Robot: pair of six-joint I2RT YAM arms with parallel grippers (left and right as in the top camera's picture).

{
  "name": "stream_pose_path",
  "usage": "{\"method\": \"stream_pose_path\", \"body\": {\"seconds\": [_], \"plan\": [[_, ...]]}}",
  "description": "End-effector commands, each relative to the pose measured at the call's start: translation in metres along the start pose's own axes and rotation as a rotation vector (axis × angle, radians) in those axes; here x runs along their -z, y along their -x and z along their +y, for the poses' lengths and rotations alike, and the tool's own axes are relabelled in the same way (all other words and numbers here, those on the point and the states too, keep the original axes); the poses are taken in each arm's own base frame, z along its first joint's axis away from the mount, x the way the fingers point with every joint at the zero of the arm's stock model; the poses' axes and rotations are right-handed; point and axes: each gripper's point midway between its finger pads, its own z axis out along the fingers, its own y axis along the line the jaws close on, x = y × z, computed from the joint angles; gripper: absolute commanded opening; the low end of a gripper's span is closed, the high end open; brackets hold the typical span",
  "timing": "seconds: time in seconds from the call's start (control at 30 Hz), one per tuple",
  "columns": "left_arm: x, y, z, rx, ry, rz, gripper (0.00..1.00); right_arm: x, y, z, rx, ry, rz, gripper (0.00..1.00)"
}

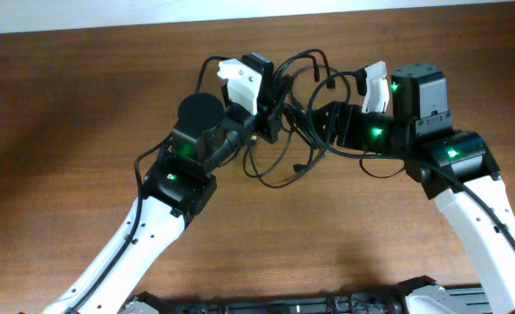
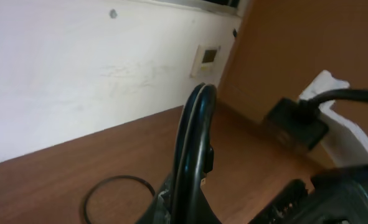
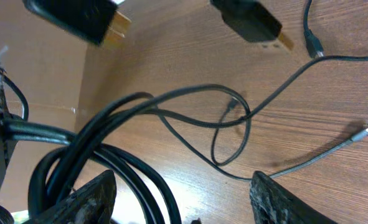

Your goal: Untangle cables

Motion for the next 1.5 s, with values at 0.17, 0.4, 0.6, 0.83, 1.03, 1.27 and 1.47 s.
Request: {"method": "stream_pose_path", "body": {"seconds": [0.17, 0.4, 0.6, 0.83, 1.03, 1.27, 1.47], "plan": [[0.005, 0.009, -0.022, -0.300, -0.114, -0.024, 0.00, 0.001, 0.002, -0.002, 0.116, -0.022, -0.020, 0.70], [0.007, -0.008, -0.032, -0.467, -0.194, 0.021, 0.00, 0.012, 0.030, -0.028, 0.190, -0.143, -0.130, 0.95], [0.012, -0.006, -0.023, -0.462, -0.211, 0.019, 0.00, 0.026, 0.027, -0.013, 0.332, 0.014, -0.101, 0.97], [0.013, 0.005, -0.032, -0.475, -0.253, -0.031, 0.00, 0.025, 0.007, -0.018, 0.364, 0.015, -0.021, 0.97], [0.013, 0.010, -0.031, -0.451, -0.243, -0.048, 0.00, 0.025, -0.001, -0.013, 0.352, 0.052, 0.009, 0.97], [0.012, 0.006, -0.025, -0.441, -0.216, -0.026, 0.00, 0.027, 0.006, 0.006, 0.397, 0.147, -0.025, 0.97], [0.012, 0.012, -0.026, -0.400, -0.216, -0.045, 0.00, 0.028, 0.003, 0.011, 0.395, 0.179, -0.011, 0.97]]}}
